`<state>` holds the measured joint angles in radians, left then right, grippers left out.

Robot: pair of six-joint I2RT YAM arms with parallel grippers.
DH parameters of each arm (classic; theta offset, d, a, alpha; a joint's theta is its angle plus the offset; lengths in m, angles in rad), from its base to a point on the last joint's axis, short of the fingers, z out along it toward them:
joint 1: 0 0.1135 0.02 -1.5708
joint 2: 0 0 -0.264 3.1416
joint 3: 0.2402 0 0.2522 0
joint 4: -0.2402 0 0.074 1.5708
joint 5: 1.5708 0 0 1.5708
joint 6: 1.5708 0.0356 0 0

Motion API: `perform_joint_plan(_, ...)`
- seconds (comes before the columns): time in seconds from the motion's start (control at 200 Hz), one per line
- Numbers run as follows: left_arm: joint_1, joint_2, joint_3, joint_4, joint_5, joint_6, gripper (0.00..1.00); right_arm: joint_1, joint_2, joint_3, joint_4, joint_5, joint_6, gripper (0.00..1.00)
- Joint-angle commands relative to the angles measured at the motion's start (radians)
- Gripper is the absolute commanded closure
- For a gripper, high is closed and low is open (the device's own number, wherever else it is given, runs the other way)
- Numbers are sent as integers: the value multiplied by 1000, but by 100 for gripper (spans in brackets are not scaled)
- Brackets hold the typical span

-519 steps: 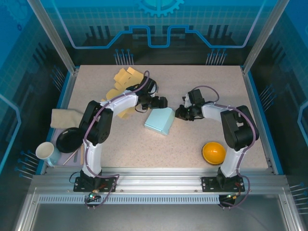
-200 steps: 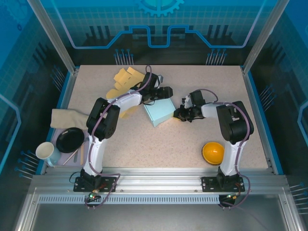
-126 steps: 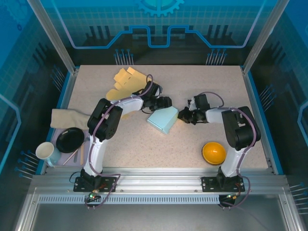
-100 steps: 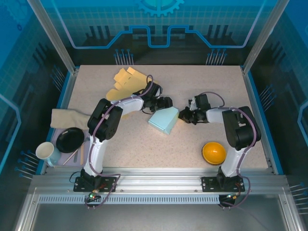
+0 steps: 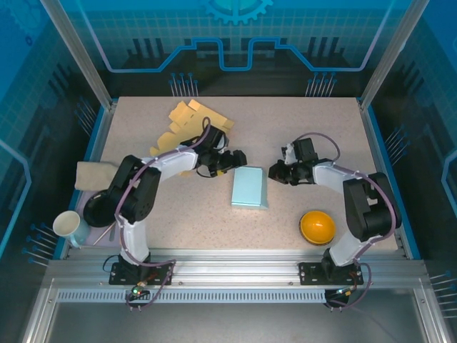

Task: Fold the paper box

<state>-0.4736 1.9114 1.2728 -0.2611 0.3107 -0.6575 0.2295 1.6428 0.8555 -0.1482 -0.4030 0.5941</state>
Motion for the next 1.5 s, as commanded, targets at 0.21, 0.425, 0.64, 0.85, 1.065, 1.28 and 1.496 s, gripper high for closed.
perform_joint_plan(0.21, -97, -115, -193, 7, 2, -103, 12, 50, -83, -75, -225, -10, -144, 90)
perform_joint_plan(0.425, -147, -130, -242, 14, -30, -152, 12, 81, -99, -110, -249, -33, -166, 90)
perform_joint_plan(0.64, -175, -144, -269, 7, -56, -190, 12, 118, -98, -139, -217, -60, -147, 90)
perform_joint_plan(0.85, -220, -143, -284, 13, -83, -253, 14, 155, -83, -185, -119, -105, -69, 90)
perform_joint_plan(1.065, -279, -135, -322, 83, -89, -379, 16, 176, -85, -252, 70, -148, 94, 91)
perform_joint_plan(1.28, -340, -100, -320, 159, -65, -480, 18, 224, -129, -274, 174, -97, 253, 91)
perform_joint_plan(1.496, -400, -31, -264, 213, -29, -541, 19, 284, -144, -241, 259, -75, 336, 91)
